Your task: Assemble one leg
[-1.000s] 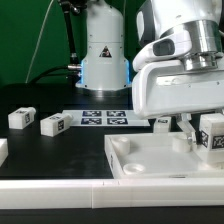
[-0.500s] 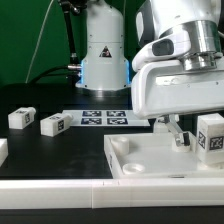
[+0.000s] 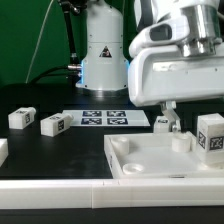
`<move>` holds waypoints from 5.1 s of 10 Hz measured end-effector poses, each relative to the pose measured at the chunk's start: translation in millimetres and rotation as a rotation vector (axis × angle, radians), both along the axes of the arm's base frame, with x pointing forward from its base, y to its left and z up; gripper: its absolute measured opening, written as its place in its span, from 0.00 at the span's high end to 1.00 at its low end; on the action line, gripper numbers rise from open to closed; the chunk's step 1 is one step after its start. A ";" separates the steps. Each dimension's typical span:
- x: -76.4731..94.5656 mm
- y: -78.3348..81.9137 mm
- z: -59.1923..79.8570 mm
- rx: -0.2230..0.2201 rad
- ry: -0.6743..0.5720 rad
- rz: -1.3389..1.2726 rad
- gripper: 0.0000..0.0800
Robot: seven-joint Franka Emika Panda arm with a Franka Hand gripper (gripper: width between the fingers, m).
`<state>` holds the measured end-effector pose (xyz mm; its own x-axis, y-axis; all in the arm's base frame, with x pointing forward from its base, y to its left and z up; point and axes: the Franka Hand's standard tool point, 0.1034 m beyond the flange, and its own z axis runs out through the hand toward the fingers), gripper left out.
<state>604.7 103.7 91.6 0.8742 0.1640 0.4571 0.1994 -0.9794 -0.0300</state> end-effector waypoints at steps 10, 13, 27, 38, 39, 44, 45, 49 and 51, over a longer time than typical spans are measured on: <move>11.7 12.7 -4.0 0.010 0.516 0.016 0.19; 15.5 13.0 -2.7 0.012 0.498 0.015 0.19; 18.1 4.9 -4.3 0.273 0.492 -0.938 0.63; 20.4 11.2 -3.1 0.354 0.513 -1.169 0.23; 20.0 12.8 -4.2 0.324 0.509 -1.065 0.20; 17.2 14.4 -11.4 0.128 0.474 -0.511 0.19; 15.7 15.4 -11.6 0.078 0.469 -0.410 0.19; 16.8 9.2 -12.6 -0.031 0.485 -0.078 0.19; 16.6 10.2 -12.7 -0.038 0.482 -0.046 0.19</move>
Offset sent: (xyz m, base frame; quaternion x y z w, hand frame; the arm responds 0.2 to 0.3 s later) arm 0.0160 -0.0022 -0.0048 -0.0090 -0.2382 0.0184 0.9710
